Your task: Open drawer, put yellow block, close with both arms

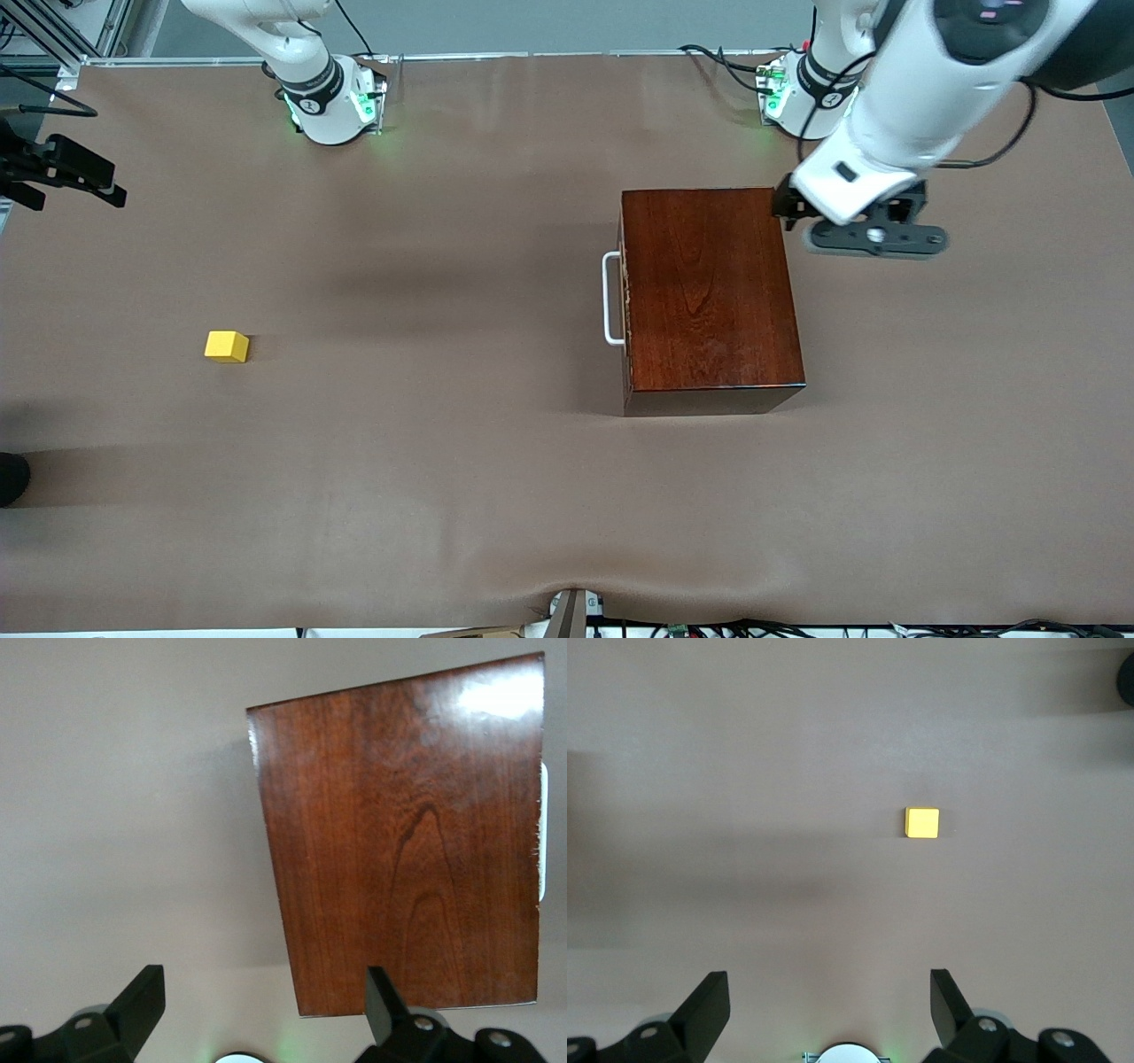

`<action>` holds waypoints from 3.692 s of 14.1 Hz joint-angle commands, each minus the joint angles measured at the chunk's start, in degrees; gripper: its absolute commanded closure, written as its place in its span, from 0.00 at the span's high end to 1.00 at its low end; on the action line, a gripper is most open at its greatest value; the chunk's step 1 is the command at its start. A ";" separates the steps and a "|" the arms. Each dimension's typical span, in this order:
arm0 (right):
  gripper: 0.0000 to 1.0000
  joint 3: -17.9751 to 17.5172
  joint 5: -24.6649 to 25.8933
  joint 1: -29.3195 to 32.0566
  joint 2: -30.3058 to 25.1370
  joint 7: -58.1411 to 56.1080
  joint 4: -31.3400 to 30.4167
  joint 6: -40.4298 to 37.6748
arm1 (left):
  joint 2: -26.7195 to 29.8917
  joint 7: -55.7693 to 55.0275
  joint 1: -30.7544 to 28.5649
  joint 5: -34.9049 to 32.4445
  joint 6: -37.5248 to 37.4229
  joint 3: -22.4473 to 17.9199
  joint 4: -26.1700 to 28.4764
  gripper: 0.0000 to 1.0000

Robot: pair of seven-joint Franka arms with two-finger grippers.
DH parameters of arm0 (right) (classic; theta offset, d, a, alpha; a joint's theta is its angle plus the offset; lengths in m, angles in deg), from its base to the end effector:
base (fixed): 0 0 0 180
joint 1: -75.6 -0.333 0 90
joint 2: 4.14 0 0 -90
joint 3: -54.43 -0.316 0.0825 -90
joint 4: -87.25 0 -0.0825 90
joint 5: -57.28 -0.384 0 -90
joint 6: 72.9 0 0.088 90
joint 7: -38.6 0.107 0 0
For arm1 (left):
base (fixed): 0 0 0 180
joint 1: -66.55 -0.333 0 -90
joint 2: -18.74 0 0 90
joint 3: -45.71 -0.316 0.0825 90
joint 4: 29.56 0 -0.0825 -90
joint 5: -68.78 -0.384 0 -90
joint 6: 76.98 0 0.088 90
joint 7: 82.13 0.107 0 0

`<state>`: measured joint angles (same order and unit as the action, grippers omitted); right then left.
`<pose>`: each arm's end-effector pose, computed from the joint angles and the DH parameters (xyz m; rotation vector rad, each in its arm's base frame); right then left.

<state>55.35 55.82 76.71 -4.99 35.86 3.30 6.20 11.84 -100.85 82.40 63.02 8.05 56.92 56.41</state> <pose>0.5292 -0.0157 0.6654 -3.1114 -0.0254 0.1069 0.5243 -0.2475 0.5835 -3.0071 0.2166 0.1418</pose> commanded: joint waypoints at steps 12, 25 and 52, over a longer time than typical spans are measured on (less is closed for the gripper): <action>1.00 -0.04 -1.00 0.39 -0.21 0.19 -0.25 -0.27 | -16.46 -17.21 11.74 -4.00 3.46 -0.84 -13.02 1.00; 1.00 -0.04 -1.00 0.39 -0.12 0.19 -0.25 -0.36 | -32.28 -36.39 32.90 -5.50 16.12 -11.72 -20.04 1.00; 1.00 -0.04 -1.00 0.39 -0.12 0.19 -0.25 -0.36 | -40.82 -34.53 37.41 -5.76 18.84 -15.26 -20.49 1.00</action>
<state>55.42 55.82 76.71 -4.92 35.86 3.16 6.16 -28.03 -134.03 119.31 58.16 25.97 41.90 37.51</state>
